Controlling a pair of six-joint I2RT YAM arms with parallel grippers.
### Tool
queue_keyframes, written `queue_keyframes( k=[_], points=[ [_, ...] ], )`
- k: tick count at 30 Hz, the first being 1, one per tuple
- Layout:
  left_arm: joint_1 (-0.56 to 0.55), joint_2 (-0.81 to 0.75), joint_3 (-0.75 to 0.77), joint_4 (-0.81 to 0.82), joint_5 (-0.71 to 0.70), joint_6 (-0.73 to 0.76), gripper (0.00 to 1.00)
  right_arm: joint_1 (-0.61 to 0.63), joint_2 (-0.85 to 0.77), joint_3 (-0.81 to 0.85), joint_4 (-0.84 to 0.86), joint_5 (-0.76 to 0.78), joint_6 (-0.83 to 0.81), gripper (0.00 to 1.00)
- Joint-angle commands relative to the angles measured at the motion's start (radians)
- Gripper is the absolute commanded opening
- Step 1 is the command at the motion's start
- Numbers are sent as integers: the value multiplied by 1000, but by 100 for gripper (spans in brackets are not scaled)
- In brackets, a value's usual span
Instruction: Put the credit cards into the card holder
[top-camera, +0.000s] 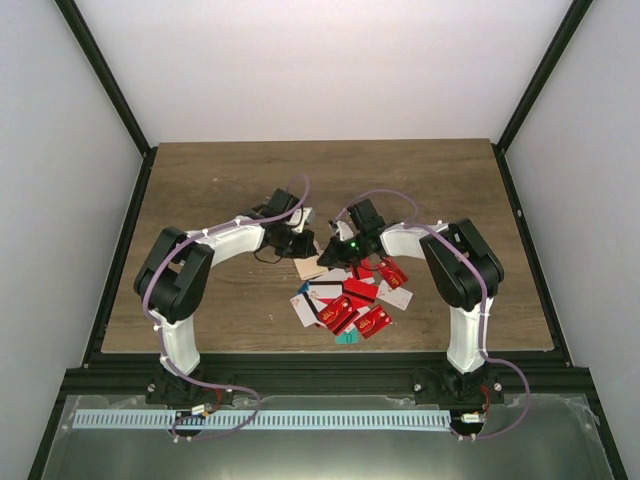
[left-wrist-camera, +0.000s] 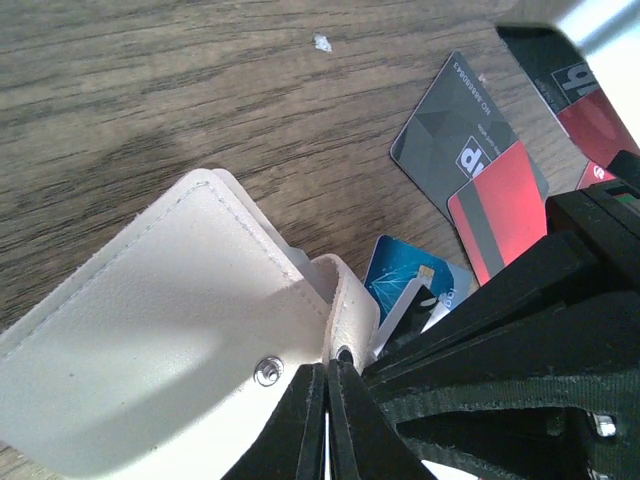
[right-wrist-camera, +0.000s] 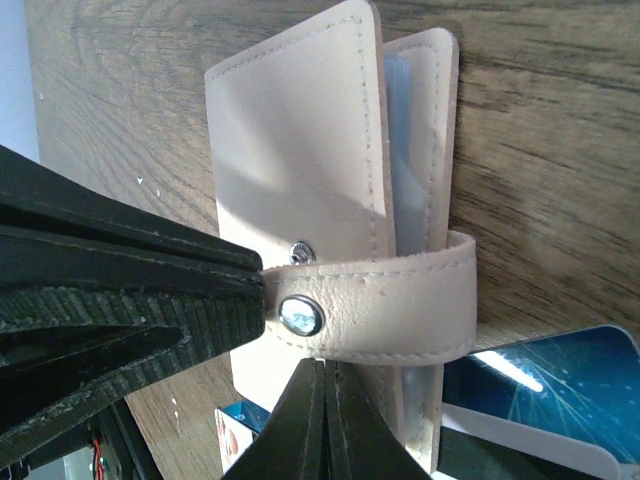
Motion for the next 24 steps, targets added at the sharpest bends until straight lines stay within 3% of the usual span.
queue_keyframes(
  k=[1,11,24],
  points=[
    [-4,16,25,-7,-27,7,4,-8,40,0,-28,42,-19,1],
    [-2,20,63,-85,-119,27,4,-8,42,-2,-32,43,-17,1],
    [-1,52,72,-102,-111,27,4,-8,48,1,-35,44,-17,1]
  ],
)
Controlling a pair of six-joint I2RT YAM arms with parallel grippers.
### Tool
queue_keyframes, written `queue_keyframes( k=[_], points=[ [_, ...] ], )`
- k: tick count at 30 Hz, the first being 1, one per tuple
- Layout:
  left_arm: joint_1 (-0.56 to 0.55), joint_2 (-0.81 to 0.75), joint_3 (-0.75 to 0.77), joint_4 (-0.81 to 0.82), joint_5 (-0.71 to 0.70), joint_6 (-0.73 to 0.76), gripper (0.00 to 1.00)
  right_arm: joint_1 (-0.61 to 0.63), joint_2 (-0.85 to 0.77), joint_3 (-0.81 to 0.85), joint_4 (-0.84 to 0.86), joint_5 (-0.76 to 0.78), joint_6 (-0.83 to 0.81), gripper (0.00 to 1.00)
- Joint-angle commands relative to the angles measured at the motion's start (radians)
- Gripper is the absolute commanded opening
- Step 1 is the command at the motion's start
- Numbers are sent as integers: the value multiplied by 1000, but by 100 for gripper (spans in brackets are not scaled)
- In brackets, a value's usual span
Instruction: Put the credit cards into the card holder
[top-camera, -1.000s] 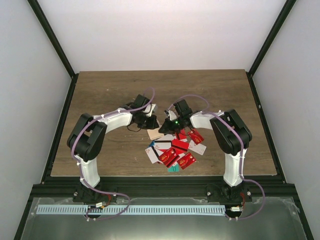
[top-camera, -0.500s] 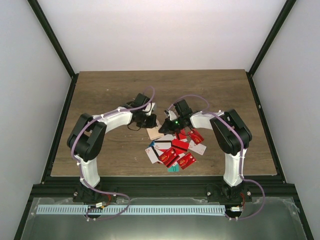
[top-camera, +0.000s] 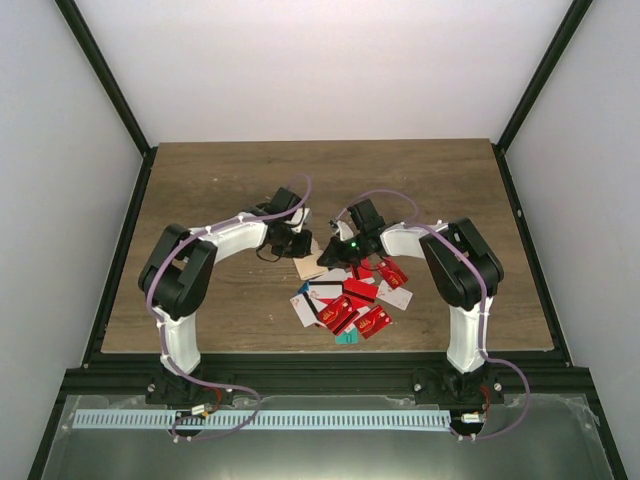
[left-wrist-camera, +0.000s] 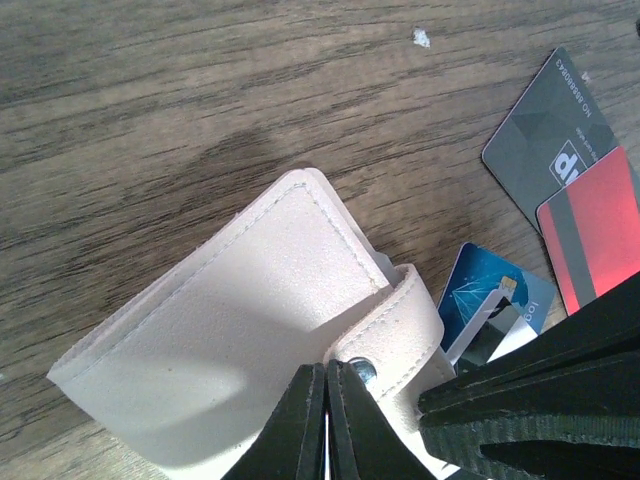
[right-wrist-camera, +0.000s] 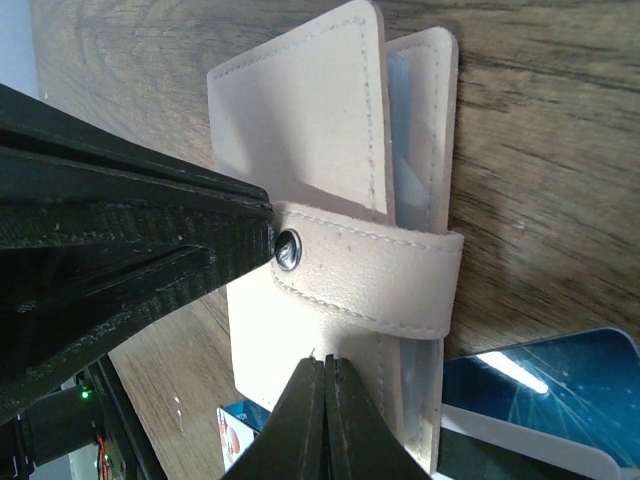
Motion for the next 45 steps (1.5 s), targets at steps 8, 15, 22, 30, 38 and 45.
queue_keyframes(
  k=[8,15,22,30,38,45],
  points=[
    [0,23,22,-16,0,13,4,-4,37,16,-52,54,-21,1],
    [-3,-8,-4,-12,-5,14,4,-4,34,65,-74,38,-25,1],
    [-4,-14,-19,-5,1,19,4,-4,50,68,-76,46,-22,1],
    [-4,-35,-35,-8,-52,22,4,-4,55,77,-80,53,-21,1],
    [-6,-37,-36,-13,-56,28,4,-4,55,79,-86,54,-23,1],
    [-10,-29,-51,19,-22,22,4,-4,46,89,-56,-27,-10,1]
  ],
)
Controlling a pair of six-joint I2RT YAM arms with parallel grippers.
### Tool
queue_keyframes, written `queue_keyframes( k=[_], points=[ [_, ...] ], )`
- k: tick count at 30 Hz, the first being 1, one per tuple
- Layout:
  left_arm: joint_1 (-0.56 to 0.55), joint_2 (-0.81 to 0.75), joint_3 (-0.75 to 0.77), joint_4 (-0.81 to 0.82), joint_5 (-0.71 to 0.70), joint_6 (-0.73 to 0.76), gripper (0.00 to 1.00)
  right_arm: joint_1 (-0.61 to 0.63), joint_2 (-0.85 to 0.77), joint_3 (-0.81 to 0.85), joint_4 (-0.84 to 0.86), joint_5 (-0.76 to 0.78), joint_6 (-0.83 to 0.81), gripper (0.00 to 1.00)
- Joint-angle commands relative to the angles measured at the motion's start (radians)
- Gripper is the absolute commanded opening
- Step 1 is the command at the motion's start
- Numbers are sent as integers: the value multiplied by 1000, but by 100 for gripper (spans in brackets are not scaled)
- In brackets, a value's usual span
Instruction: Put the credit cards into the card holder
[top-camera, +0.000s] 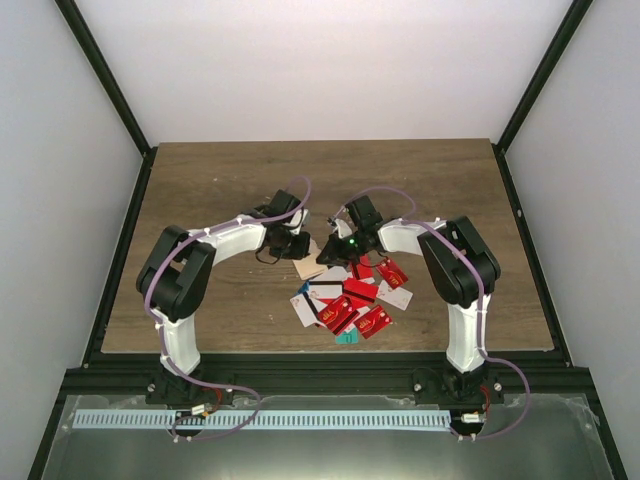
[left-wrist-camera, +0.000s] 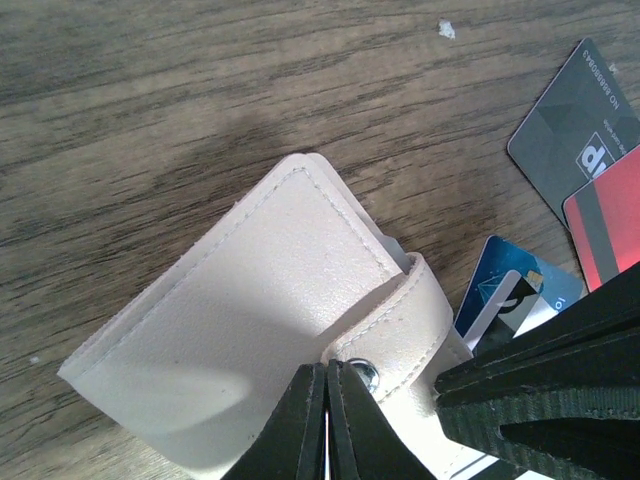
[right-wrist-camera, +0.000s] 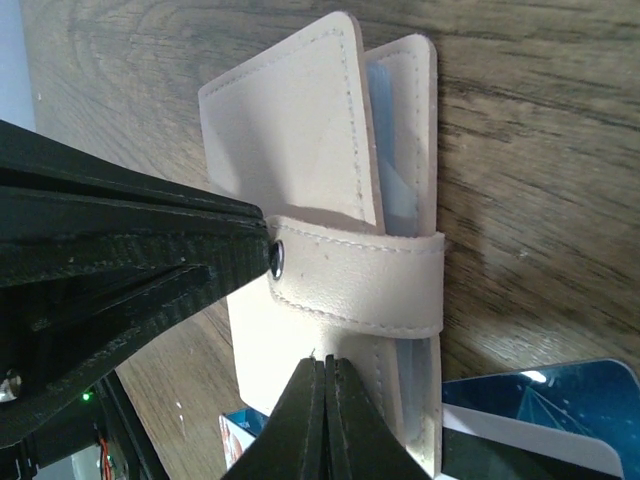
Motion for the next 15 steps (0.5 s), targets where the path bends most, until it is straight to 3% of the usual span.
queue_keyframes(
  k=[1,9,15],
  points=[
    [-8,-14,-21,6,18,10,4,-3,20,33,12,-44,6,1],
    [-11,-18,-24,7,18,13,4,-4,18,73,66,-141,60,1],
    [-13,-18,-28,10,12,13,4,-13,48,91,86,-132,97,1]
  ],
)
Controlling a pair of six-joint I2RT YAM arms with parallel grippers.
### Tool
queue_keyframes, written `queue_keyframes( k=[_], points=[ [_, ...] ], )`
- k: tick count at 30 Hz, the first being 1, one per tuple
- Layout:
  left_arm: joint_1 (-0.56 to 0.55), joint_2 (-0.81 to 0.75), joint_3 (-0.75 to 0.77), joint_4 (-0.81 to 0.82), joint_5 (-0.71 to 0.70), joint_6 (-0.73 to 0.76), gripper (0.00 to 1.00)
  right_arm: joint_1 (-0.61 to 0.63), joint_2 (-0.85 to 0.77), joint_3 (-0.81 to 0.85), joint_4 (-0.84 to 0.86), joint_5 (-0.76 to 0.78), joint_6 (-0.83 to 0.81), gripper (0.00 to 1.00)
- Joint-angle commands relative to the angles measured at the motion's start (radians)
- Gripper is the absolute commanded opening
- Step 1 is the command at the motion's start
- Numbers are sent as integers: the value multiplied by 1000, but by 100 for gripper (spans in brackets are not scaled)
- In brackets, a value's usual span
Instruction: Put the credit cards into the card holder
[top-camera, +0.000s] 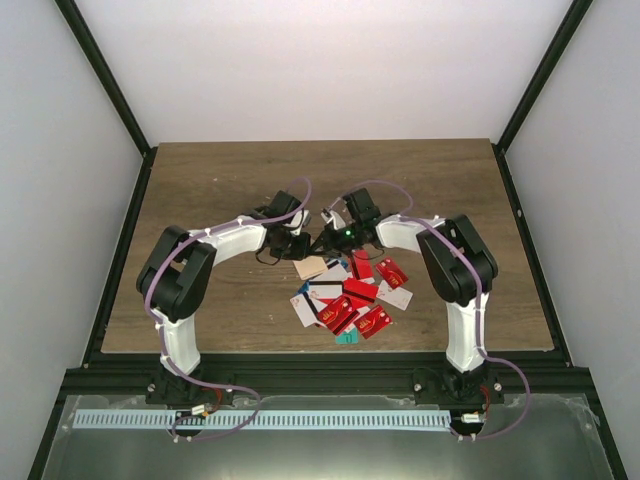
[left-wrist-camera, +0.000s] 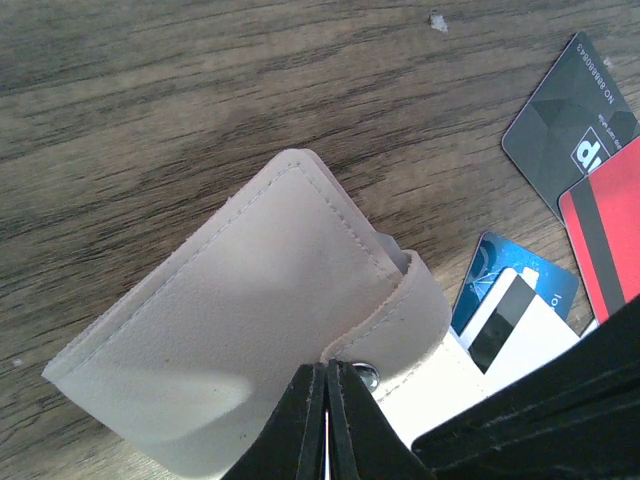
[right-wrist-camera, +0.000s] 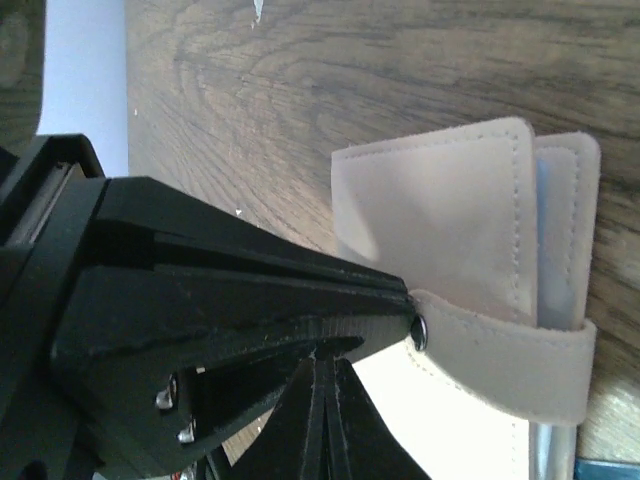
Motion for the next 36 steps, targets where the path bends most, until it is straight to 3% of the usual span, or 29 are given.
queue_keyframes(
  k=[1,24,36],
  points=[
    [-8,-16,-17,-6,1,14,4,-16,37,35,33,-16,40,1],
    [-9,-11,-12,-1,11,19,4,-28,112,36,116,-73,84,1],
    [-10,9,-17,15,21,17,4,-29,150,10,53,36,55,1]
  ],
)
